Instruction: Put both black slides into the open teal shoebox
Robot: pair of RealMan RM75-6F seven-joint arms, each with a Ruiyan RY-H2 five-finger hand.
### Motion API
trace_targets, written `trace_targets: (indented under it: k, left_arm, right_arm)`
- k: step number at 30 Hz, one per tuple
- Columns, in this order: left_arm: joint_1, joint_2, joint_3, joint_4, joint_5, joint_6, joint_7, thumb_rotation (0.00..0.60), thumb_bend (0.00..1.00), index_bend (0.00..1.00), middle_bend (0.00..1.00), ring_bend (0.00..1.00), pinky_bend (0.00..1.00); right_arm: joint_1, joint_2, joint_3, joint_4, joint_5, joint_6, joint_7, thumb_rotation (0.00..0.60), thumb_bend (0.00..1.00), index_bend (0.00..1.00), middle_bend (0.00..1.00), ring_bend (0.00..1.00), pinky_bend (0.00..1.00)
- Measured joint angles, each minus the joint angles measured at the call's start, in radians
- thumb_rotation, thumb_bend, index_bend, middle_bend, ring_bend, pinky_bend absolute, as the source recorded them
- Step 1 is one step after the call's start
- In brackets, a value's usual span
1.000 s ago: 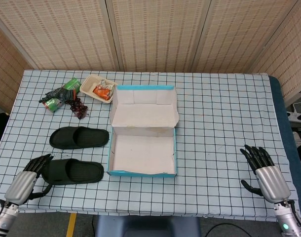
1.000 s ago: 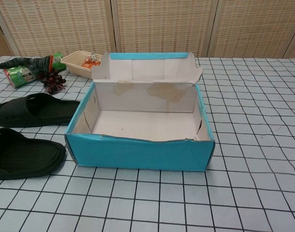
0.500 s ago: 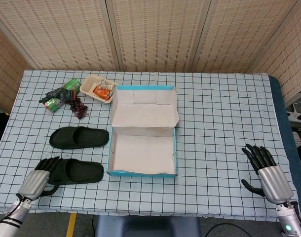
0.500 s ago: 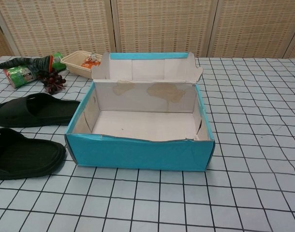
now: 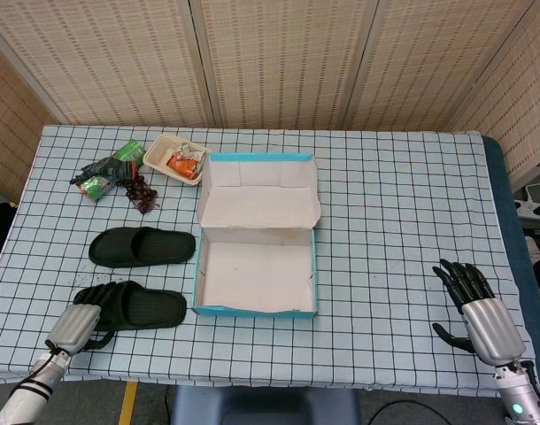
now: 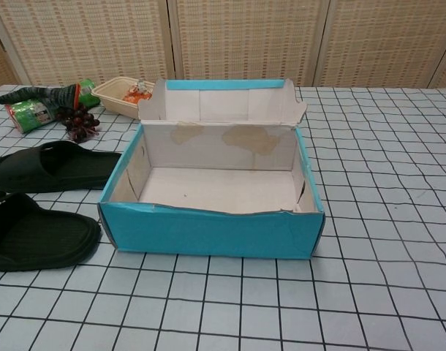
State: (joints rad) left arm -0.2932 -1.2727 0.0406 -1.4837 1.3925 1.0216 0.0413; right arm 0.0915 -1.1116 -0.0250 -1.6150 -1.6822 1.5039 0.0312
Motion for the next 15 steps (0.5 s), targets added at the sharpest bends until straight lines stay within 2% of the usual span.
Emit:
trace_targets:
  k: [15]
  left_arm:
    - [-0.011,-0.050,0.000,0.065,-0.048,-0.019,0.089,0.600,0.37,0.00,0.00,0.00,0.04]
  right_arm:
    - [0.003,0.008,0.000,-0.010,0.013,-0.015,0.004,0.600,0.12,0.00,0.00,0.00,0.00]
